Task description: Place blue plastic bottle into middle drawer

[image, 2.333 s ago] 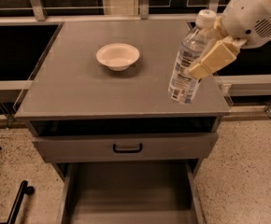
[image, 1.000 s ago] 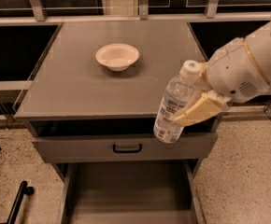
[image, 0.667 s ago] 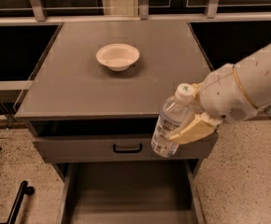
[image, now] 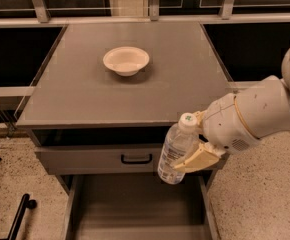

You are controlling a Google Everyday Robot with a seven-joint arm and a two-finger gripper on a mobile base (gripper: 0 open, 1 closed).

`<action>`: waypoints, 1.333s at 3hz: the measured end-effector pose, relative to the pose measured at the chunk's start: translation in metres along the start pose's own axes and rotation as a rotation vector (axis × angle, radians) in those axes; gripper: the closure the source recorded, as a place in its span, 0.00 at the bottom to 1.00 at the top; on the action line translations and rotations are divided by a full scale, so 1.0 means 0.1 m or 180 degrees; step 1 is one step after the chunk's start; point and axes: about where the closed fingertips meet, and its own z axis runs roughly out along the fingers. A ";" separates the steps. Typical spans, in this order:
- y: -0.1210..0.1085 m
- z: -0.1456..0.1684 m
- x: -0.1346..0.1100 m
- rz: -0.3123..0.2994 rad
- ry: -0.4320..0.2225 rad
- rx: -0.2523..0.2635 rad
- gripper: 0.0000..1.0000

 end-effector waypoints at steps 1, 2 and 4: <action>0.03 0.10 0.08 -0.0080 0.0034 0.0047 1.00; 0.08 0.26 0.20 -0.0105 0.0059 0.0076 1.00; 0.20 0.83 0.77 -0.0009 0.0079 0.0119 1.00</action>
Offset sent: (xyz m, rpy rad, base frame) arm -0.0043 -0.0008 -0.0614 -0.0280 -0.0418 0.0028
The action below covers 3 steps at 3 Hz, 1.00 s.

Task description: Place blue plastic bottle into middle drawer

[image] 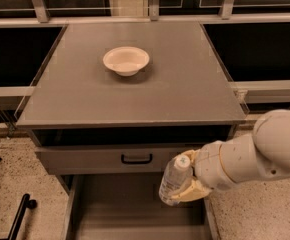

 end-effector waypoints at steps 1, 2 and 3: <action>0.09 0.35 0.27 0.0063 -0.0130 0.0033 1.00; 0.09 0.37 0.29 0.0070 -0.0146 0.0021 1.00; 0.11 0.45 0.34 0.0091 -0.0197 -0.0017 1.00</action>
Offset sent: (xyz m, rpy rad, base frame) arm -0.0028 0.0002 -0.0392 0.0399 0.0039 -0.0122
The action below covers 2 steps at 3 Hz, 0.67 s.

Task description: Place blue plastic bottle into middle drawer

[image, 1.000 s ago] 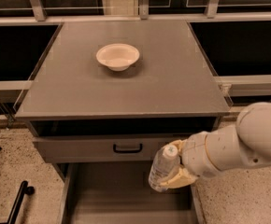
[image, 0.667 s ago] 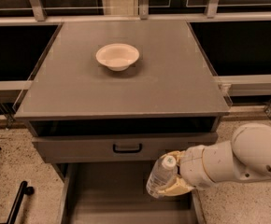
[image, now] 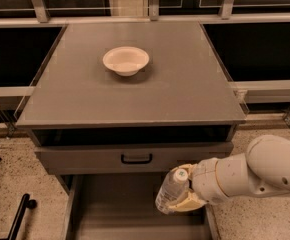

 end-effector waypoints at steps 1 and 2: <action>0.04 0.35 0.31 0.0014 -0.0006 -0.0082 1.00; 0.06 0.75 0.58 0.0003 -0.0032 -0.0130 1.00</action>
Offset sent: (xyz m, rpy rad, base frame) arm 0.0193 0.0097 -0.1552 0.0213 0.0356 0.0352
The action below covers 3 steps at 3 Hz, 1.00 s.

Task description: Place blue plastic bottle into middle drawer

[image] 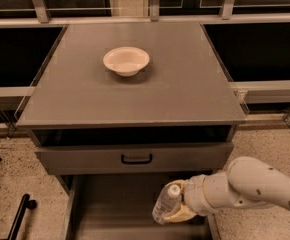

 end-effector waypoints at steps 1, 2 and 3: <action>0.02 0.36 0.20 -0.0029 -0.0045 -0.0020 1.00; 0.05 0.63 0.34 -0.0071 -0.0033 -0.0049 1.00; 0.10 0.82 0.46 -0.0100 0.0015 -0.0087 1.00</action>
Offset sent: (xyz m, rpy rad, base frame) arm 0.0070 0.0248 -0.1069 -0.0049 -0.0096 0.0439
